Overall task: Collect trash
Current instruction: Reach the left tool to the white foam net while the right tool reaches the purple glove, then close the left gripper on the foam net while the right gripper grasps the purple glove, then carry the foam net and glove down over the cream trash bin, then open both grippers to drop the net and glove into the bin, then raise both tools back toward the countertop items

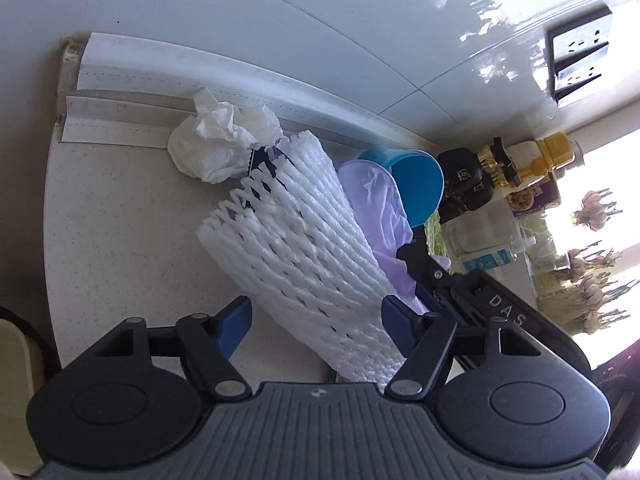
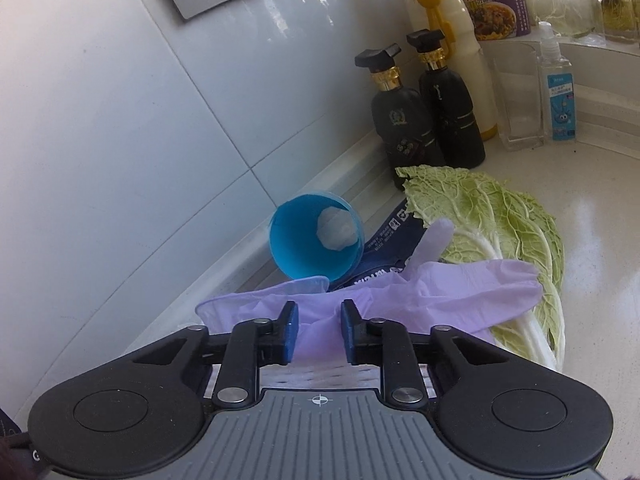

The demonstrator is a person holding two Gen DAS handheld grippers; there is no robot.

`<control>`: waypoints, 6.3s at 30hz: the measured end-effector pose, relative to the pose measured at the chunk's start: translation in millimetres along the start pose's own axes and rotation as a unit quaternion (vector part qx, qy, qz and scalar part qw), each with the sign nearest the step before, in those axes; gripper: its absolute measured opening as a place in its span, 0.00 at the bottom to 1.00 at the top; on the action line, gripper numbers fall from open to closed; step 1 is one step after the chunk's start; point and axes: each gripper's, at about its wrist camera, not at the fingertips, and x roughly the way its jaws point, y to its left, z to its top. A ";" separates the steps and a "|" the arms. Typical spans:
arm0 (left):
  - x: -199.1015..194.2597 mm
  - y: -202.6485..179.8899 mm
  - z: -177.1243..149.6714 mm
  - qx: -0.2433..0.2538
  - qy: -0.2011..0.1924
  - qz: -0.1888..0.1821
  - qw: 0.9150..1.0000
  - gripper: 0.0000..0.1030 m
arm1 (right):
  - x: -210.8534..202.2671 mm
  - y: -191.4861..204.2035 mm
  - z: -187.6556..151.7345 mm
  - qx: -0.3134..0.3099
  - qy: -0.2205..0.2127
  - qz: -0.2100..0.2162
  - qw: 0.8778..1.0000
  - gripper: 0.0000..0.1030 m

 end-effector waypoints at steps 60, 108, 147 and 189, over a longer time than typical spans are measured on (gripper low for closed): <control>-192.7 42.0 -48.0 0.344 0.016 0.097 0.934 0.07 | -211.0 91.2 -144.5 0.065 -0.017 0.060 0.996 0.00; -9.5 251.6 -86.0 0.315 0.168 0.282 0.891 0.09 | 77.3 111.7 -378.6 0.103 0.284 -0.061 0.951 0.02; -99.0 195.9 -81.9 0.326 0.125 0.274 0.896 0.97 | -41.1 161.5 -317.3 0.033 0.224 -0.041 0.973 0.82; -76.3 -77.6 -27.2 0.444 -0.026 0.123 0.887 0.99 | -176.7 66.1 -79.8 -0.058 -0.048 -0.101 0.992 0.99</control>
